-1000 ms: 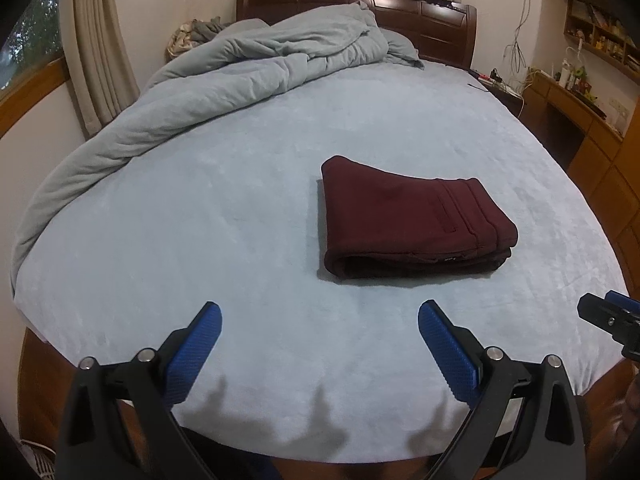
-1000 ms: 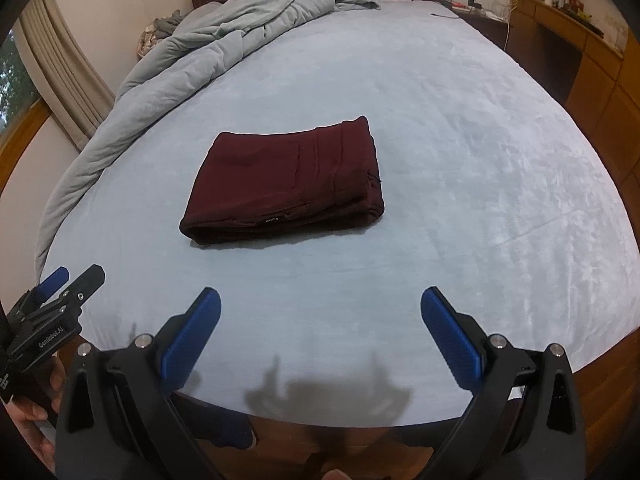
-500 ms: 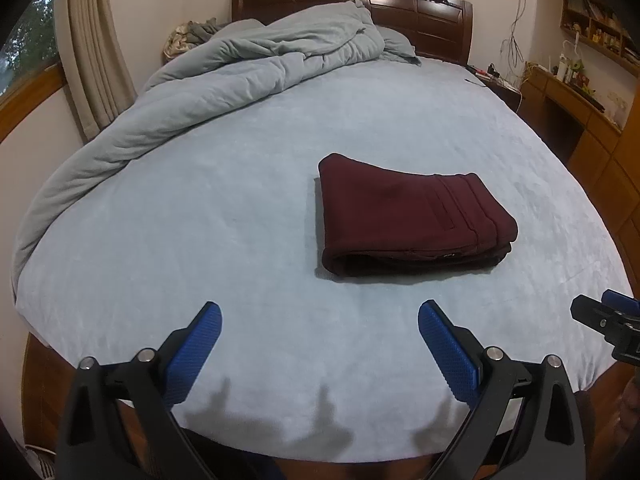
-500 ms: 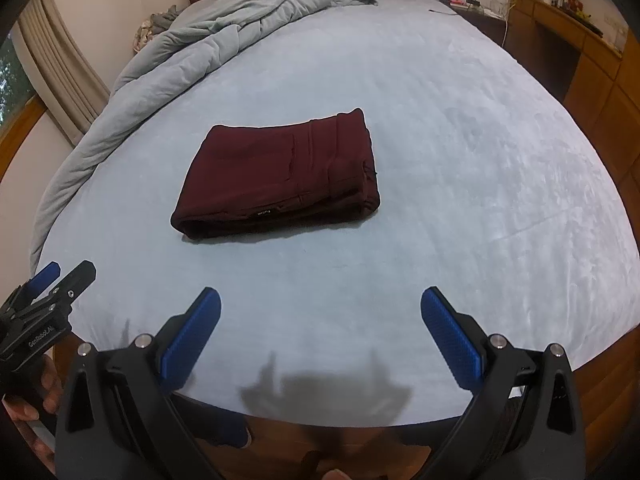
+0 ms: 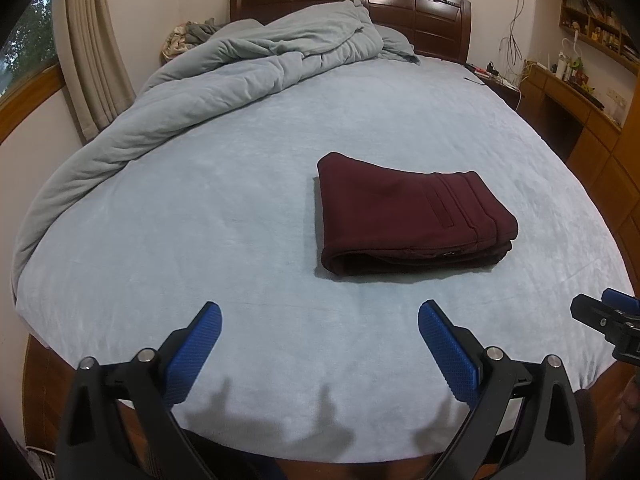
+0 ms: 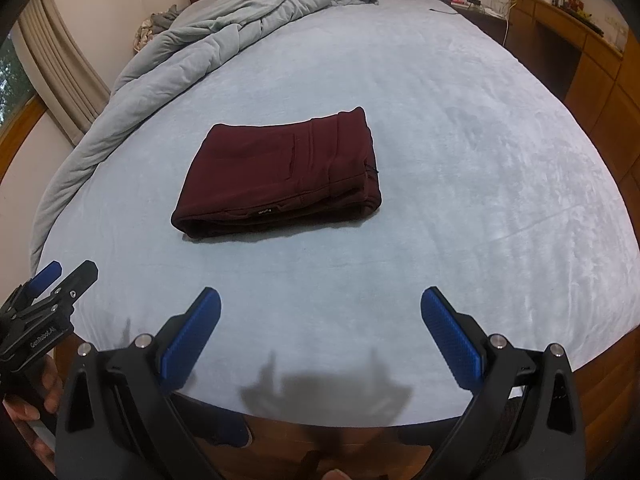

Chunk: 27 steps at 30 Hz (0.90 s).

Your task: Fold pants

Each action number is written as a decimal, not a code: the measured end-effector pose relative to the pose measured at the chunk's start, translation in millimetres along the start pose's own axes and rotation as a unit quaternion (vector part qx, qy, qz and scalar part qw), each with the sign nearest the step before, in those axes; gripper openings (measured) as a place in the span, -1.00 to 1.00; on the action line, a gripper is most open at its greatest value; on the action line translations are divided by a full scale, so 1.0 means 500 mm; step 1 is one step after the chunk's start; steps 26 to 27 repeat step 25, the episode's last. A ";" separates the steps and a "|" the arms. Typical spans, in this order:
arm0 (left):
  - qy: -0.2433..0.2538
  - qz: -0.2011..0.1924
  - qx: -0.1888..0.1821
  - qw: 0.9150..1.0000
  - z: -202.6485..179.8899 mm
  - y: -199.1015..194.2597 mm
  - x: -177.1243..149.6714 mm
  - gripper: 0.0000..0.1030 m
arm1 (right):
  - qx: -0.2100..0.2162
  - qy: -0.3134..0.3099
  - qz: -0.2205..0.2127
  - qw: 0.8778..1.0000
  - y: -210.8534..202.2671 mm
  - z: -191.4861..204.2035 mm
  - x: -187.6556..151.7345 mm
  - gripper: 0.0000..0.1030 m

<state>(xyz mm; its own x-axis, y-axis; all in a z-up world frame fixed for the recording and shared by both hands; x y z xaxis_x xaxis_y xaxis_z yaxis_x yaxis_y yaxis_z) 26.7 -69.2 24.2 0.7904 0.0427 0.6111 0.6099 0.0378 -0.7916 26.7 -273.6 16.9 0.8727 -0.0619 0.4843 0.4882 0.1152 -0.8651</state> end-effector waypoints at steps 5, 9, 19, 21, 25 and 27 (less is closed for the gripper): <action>-0.003 -0.003 -0.004 1.000 0.003 0.002 0.000 0.92 | 0.001 -0.002 0.002 1.000 0.003 -0.003 0.001 0.94; 0.001 -0.004 -0.003 1.000 0.004 0.002 -0.002 0.92 | 0.001 -0.001 0.004 1.000 0.006 -0.005 0.002 0.94; 0.003 -0.003 -0.003 1.000 -0.002 0.001 -0.002 0.92 | 0.001 0.000 0.006 1.000 0.010 -0.002 0.001 0.94; 0.002 -0.001 -0.003 1.000 -0.001 0.002 0.001 0.92 | 0.003 0.000 0.006 1.000 0.010 -0.001 0.000 0.94; 0.002 0.000 -0.002 1.000 -0.002 0.003 0.004 0.92 | 0.011 0.000 0.006 1.000 0.007 0.001 -0.002 0.94; 0.002 0.000 -0.002 1.000 -0.002 0.003 0.004 0.92 | 0.011 0.000 0.006 1.000 0.007 0.001 -0.002 0.94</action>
Point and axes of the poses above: each gripper's, at about its wrist camera, not at the fingertips, and y roughly the way its jaws point, z to its left, x to its top, the point moved 4 cm from there along y, roughly the way its jaws point
